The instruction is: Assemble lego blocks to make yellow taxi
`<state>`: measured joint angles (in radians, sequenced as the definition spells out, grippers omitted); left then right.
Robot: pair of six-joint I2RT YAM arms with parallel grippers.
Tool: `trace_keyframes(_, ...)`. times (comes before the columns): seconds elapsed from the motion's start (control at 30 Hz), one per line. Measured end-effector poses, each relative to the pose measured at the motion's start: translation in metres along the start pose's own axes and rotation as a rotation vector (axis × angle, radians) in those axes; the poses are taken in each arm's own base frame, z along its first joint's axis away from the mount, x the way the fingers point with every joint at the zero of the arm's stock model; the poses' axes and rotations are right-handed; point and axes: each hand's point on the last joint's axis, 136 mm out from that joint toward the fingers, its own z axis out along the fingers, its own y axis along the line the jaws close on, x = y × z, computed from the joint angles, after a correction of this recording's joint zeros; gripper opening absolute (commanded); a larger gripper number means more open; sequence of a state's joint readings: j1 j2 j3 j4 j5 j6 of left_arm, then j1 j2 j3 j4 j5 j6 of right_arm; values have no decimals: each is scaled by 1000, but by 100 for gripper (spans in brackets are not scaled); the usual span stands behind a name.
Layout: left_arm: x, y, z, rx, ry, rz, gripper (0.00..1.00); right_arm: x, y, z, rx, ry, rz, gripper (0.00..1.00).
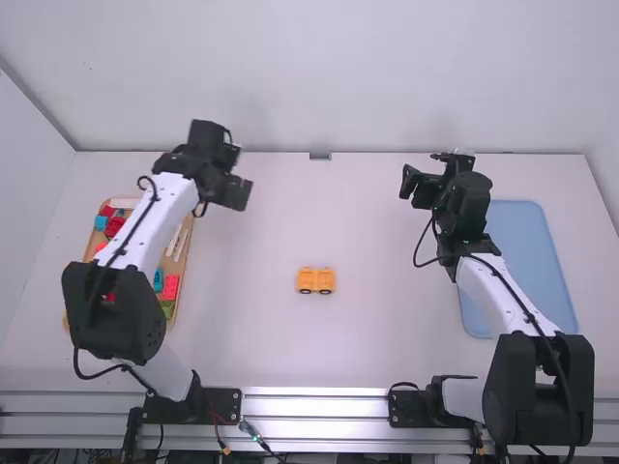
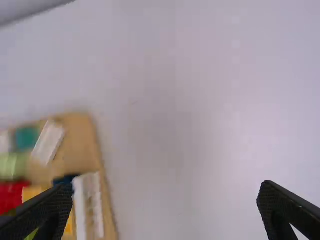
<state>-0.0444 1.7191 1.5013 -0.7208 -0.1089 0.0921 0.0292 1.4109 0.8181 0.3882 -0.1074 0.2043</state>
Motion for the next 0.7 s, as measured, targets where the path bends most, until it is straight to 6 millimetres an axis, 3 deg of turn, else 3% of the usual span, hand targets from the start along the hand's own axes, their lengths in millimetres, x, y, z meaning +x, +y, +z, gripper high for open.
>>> trace_keyframes(0.03, 4, 27, 1, -37, 7, -145, 99, 0, 0, 0, -2, 0, -3, 99)
trace_keyframes(0.17, 21, 94, 1, -121, 15, -512, 99, 0, 0, 0, 1, 1, -1, 99)
trace_keyframes(0.3, 47, 146, 0, -141, 29, -781, 99, 0, 0, 0, 0, -1, -2, 99)
trace_keyframes(0.43, 60, 164, 9, -105, 48, -920, 99, -1, 0, 0, -1, -5, -1, 99)
trace_keyframes(0.7, 64, 158, 21, -62, 75, -1141, 99, -1, 0, 0, 0, -5, -2, 99)
